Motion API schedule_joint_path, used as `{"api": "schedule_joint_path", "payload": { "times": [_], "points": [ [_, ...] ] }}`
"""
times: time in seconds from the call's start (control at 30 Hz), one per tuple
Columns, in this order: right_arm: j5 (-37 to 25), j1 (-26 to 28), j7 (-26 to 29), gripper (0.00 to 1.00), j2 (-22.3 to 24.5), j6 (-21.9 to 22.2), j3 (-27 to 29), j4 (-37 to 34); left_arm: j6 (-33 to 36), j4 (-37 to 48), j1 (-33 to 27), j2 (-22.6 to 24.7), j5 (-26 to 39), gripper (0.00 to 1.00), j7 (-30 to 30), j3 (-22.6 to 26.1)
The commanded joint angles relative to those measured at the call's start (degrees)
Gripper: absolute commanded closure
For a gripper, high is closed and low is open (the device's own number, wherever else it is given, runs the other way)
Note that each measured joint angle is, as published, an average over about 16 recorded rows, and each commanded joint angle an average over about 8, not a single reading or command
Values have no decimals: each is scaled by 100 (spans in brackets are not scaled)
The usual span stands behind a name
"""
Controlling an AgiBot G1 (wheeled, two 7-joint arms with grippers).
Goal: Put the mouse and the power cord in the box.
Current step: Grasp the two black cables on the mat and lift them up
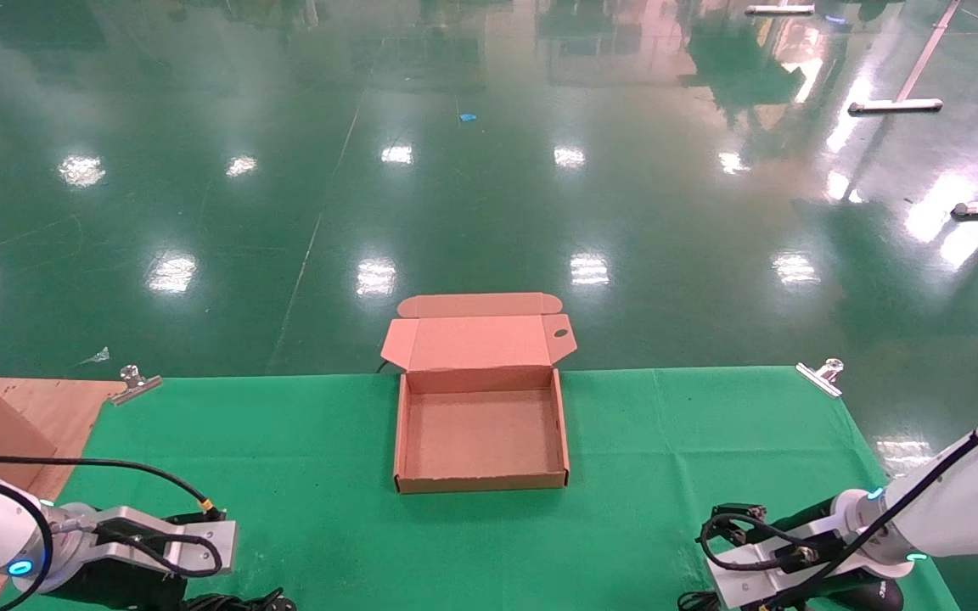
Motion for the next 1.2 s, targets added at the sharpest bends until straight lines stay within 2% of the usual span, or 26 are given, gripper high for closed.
{"api": "schedule_joint_path", "payload": {
  "times": [0.03, 0.93, 1.2],
  "points": [
    [1, 1, -31, 100, -6, 21, 1, -54, 15, 34, -5, 12, -7, 100, 20, -5],
    [-17, -102, -126, 100, -185, 677, -8, -227, -38, 193, 50, 24, -58, 100, 243, -40],
    [-18, -92, -128, 100, -153, 588, -8, -270, 65, 212, 76, -6, -92, 100, 312, -64]
  ]
}}
